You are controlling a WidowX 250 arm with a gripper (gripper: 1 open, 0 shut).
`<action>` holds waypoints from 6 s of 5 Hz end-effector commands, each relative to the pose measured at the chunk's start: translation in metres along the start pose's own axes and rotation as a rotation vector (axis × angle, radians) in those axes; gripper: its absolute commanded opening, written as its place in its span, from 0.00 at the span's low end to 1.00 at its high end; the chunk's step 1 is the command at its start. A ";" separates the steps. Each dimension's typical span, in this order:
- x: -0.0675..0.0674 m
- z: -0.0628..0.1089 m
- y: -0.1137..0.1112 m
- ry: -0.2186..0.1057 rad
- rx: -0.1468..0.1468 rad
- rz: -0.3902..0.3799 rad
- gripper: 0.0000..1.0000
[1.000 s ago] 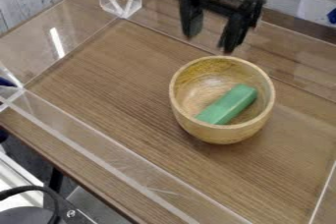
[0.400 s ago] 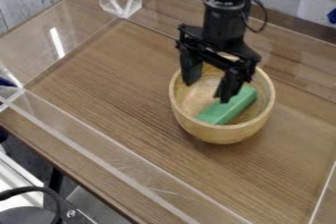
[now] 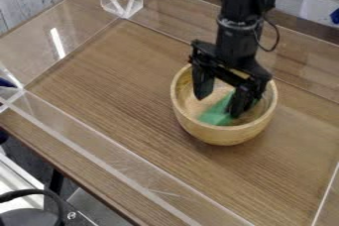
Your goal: Remove the green block from inside the brown bowl and put it on the table
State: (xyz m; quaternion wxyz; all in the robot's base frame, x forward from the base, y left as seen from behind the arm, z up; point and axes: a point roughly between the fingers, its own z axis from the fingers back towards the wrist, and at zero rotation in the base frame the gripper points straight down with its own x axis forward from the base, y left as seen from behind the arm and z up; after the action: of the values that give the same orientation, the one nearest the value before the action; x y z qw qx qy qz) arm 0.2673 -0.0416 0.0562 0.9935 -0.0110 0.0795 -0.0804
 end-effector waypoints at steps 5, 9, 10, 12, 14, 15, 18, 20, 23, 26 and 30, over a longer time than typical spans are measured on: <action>0.023 -0.006 -0.005 -0.062 -0.009 -0.041 1.00; 0.034 -0.018 0.002 -0.061 -0.016 -0.050 1.00; 0.037 -0.023 0.005 -0.059 -0.018 -0.053 1.00; 0.039 -0.033 0.010 -0.051 -0.023 -0.048 1.00; 0.040 -0.040 0.016 -0.042 -0.032 -0.039 1.00; 0.040 -0.041 0.017 -0.041 -0.031 -0.035 0.00; 0.035 -0.009 0.025 -0.101 -0.031 -0.019 0.00; 0.031 0.014 0.032 -0.142 -0.030 -0.006 0.00; 0.019 0.073 0.114 -0.262 -0.007 0.161 0.00; 0.001 0.055 0.152 -0.221 0.005 0.225 0.00; 0.003 0.028 0.147 -0.181 -0.007 0.180 0.00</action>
State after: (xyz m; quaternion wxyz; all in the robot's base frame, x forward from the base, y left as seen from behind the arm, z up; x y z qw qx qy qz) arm 0.2902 0.1016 0.0664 0.9996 -0.0224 0.0122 0.0137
